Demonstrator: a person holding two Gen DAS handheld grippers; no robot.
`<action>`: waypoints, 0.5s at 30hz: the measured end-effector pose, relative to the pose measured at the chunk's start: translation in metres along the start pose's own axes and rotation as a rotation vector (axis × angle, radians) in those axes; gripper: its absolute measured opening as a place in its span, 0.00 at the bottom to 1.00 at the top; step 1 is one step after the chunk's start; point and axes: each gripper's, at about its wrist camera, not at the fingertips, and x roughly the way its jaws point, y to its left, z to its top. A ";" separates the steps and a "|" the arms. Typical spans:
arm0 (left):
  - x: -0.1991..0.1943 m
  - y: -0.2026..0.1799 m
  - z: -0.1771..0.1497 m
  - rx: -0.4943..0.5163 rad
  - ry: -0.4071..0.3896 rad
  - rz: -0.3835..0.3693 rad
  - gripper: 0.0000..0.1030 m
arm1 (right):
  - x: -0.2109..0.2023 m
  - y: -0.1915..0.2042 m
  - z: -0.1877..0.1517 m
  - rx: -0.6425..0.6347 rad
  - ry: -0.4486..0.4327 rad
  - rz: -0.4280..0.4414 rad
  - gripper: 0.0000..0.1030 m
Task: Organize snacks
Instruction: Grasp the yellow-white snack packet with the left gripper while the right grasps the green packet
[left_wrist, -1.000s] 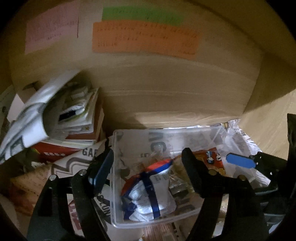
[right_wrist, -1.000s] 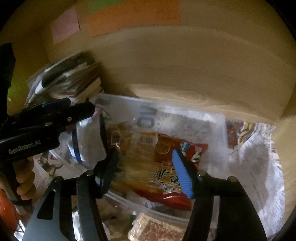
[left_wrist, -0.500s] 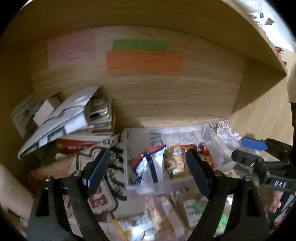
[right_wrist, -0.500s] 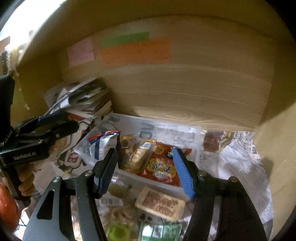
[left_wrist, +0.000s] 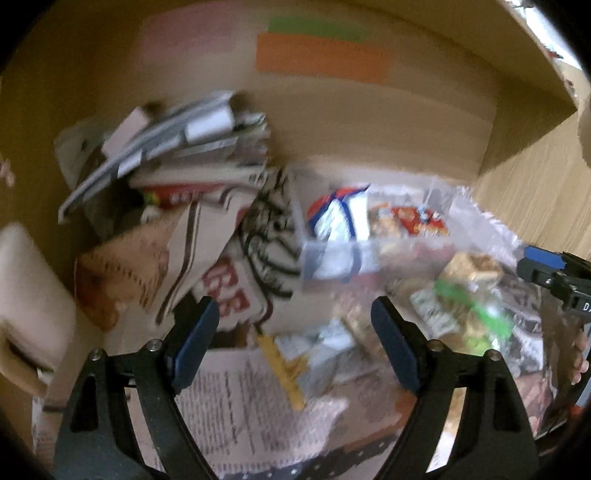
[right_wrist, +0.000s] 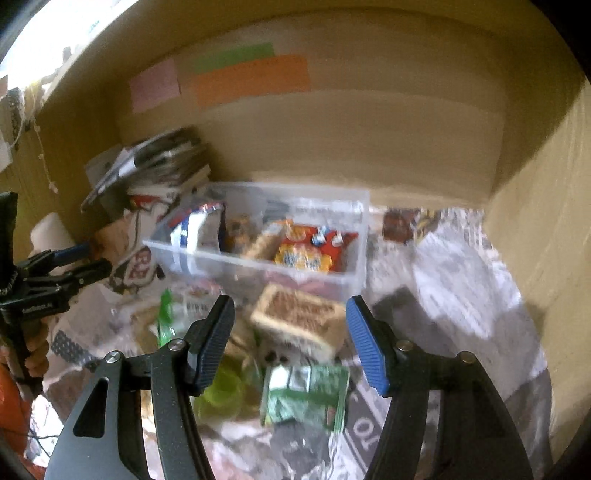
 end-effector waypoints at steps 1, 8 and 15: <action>0.003 0.003 -0.006 -0.009 0.015 0.003 0.82 | 0.001 -0.002 -0.004 0.009 0.011 0.001 0.58; 0.019 0.013 -0.027 -0.032 0.105 -0.006 0.82 | 0.013 -0.016 -0.032 0.066 0.093 0.008 0.58; 0.043 -0.007 -0.029 -0.012 0.191 -0.071 0.82 | 0.026 -0.020 -0.050 0.074 0.169 0.002 0.58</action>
